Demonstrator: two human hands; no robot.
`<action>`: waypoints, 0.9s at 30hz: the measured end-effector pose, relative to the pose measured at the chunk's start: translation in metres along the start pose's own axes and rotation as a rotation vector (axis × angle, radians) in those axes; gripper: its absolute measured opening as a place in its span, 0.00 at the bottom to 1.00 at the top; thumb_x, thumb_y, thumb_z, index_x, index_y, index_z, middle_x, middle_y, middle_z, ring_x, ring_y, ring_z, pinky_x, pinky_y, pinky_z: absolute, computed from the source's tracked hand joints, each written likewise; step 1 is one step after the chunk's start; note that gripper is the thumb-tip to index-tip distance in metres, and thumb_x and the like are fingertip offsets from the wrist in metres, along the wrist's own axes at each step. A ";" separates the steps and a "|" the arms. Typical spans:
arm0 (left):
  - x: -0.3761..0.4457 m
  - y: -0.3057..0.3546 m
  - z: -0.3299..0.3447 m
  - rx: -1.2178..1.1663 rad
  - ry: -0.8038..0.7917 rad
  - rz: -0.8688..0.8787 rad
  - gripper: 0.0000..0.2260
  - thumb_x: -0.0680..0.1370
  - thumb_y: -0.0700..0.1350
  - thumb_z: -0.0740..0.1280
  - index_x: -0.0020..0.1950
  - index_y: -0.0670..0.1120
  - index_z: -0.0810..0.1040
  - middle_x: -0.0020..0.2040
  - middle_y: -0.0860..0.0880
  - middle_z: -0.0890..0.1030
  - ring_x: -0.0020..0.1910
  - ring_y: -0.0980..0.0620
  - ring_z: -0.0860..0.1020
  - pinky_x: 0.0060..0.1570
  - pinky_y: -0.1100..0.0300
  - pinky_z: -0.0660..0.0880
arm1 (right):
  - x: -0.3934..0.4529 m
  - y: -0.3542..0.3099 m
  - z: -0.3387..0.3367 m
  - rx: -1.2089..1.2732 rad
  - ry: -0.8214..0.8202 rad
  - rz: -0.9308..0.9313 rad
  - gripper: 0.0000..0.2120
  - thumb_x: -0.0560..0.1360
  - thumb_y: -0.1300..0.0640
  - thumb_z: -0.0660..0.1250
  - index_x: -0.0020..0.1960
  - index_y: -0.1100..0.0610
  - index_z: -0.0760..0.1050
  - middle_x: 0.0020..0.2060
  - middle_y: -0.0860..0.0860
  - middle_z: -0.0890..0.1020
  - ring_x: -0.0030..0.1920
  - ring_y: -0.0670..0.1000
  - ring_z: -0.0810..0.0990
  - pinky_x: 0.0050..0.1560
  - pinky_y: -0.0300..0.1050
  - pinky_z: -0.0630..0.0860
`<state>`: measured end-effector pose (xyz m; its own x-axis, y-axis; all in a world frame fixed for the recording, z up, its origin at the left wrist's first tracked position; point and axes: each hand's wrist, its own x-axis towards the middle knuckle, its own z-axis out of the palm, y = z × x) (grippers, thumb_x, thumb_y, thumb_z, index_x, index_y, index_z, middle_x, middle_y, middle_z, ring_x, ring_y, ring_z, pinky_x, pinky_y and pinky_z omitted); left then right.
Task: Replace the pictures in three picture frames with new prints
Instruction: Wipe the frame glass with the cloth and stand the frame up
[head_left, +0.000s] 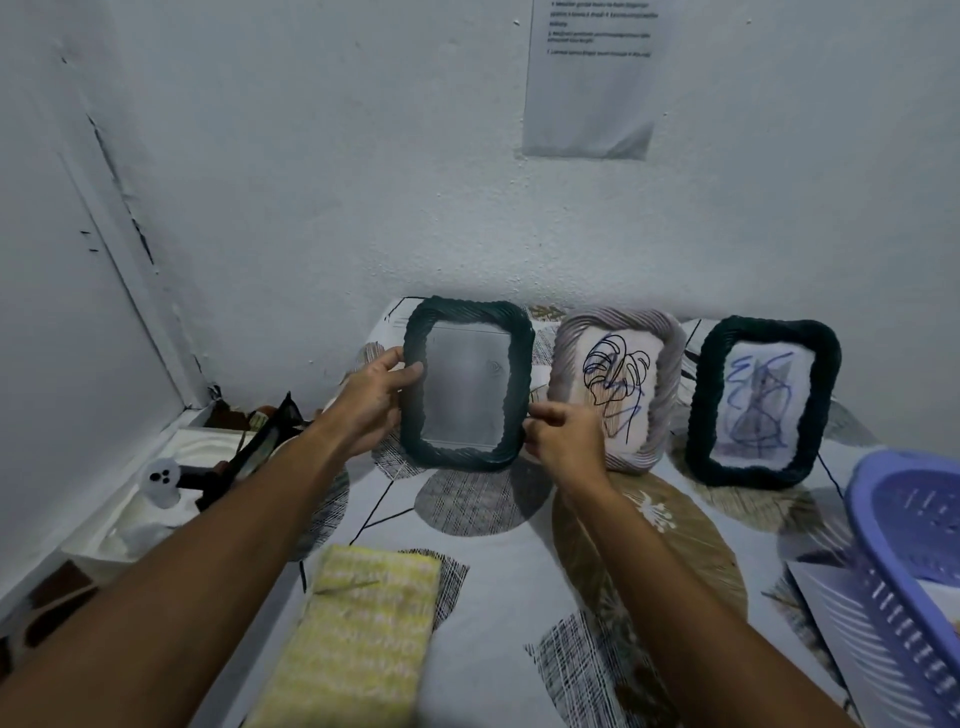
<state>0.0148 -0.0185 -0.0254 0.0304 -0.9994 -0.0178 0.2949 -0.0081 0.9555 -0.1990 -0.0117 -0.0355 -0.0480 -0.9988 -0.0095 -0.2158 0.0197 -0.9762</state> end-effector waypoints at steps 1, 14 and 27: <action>0.003 -0.002 0.000 -0.004 0.005 0.000 0.07 0.80 0.38 0.60 0.55 0.45 0.75 0.52 0.43 0.81 0.53 0.45 0.78 0.59 0.47 0.75 | 0.002 0.001 0.000 0.000 0.017 0.001 0.14 0.76 0.69 0.65 0.61 0.65 0.77 0.57 0.59 0.81 0.56 0.56 0.80 0.59 0.54 0.78; 0.019 -0.009 0.003 -0.045 0.008 0.017 0.11 0.80 0.36 0.59 0.63 0.42 0.71 0.53 0.42 0.80 0.51 0.46 0.79 0.56 0.51 0.76 | 0.004 0.011 0.006 0.015 0.074 0.003 0.14 0.75 0.72 0.63 0.58 0.64 0.79 0.55 0.58 0.83 0.54 0.55 0.82 0.56 0.54 0.80; 0.020 -0.011 0.005 -0.079 0.021 0.021 0.08 0.80 0.37 0.59 0.56 0.45 0.74 0.49 0.45 0.82 0.47 0.49 0.81 0.47 0.54 0.80 | 0.006 0.010 0.005 0.021 0.079 0.013 0.14 0.75 0.71 0.63 0.59 0.63 0.78 0.55 0.58 0.82 0.54 0.56 0.81 0.56 0.54 0.80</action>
<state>0.0071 -0.0383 -0.0347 0.0572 -0.9983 -0.0048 0.3680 0.0166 0.9297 -0.1966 -0.0180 -0.0463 -0.1276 -0.9918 -0.0059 -0.1946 0.0308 -0.9804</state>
